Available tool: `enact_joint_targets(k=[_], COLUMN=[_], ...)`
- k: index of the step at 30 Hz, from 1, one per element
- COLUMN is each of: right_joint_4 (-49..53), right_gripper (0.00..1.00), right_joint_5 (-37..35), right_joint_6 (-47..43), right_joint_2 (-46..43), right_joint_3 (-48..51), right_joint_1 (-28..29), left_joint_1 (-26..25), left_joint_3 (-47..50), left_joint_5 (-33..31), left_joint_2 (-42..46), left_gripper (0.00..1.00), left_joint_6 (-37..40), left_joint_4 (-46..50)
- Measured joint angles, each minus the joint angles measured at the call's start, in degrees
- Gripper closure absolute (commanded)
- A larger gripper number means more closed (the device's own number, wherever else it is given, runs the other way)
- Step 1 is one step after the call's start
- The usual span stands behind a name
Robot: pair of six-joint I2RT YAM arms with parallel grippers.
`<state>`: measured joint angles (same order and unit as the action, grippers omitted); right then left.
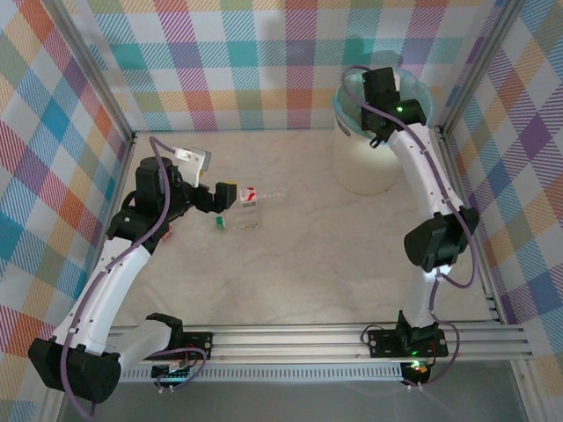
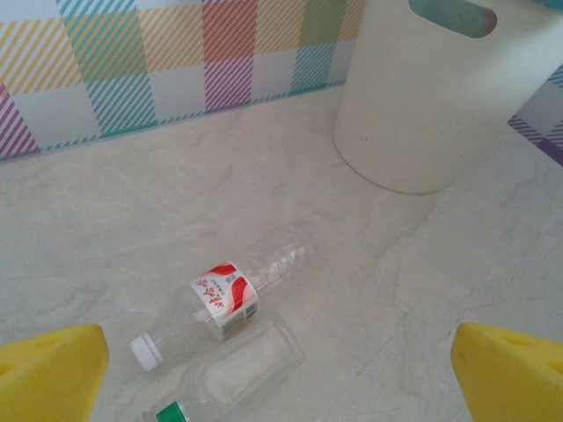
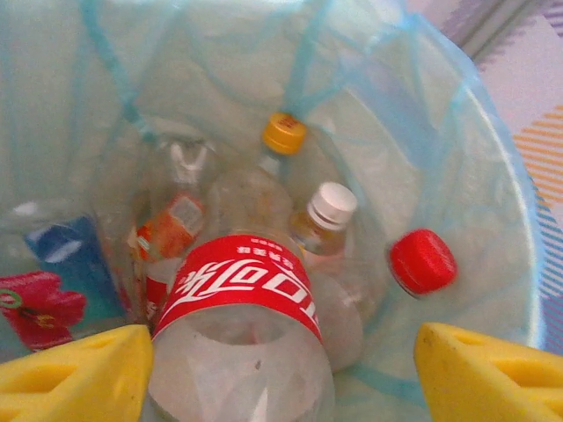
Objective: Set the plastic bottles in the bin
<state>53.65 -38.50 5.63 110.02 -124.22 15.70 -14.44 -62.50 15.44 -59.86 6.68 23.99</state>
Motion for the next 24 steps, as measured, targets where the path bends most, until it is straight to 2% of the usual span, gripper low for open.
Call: enact_joint_targets(k=[6,13,17,24], right_joint_4=[0.98,2.97,2.62,-2.47], right_gripper=[0.16,0.12,0.09,0.08], right_joint_5=[2.49,7.19,7.69,8.79], right_joint_6=[1.29,1.68,-0.11,-5.46], right_joint_2=[-1.75,-1.84,-3.37,-6.27], right_joint_3=[0.48,-9.44,-10.34,-5.27], right_joint_1=[-1.53,0.39,4.46,17.64], left_joint_1=[0.00,0.26,2.97,13.73], left_joint_3=[-3.52,-10.21,-12.61,-13.51], left_joint_5=[-4.20,-12.26,-15.78,-18.03], left_joint_2=[-2.62,-8.13,-12.24,-19.04], left_gripper=[0.00,0.00,0.00,0.00], left_joint_6=[-1.64,-6.64,-10.32,-13.94], left_joint_4=[3.85,11.54,16.72,23.61])
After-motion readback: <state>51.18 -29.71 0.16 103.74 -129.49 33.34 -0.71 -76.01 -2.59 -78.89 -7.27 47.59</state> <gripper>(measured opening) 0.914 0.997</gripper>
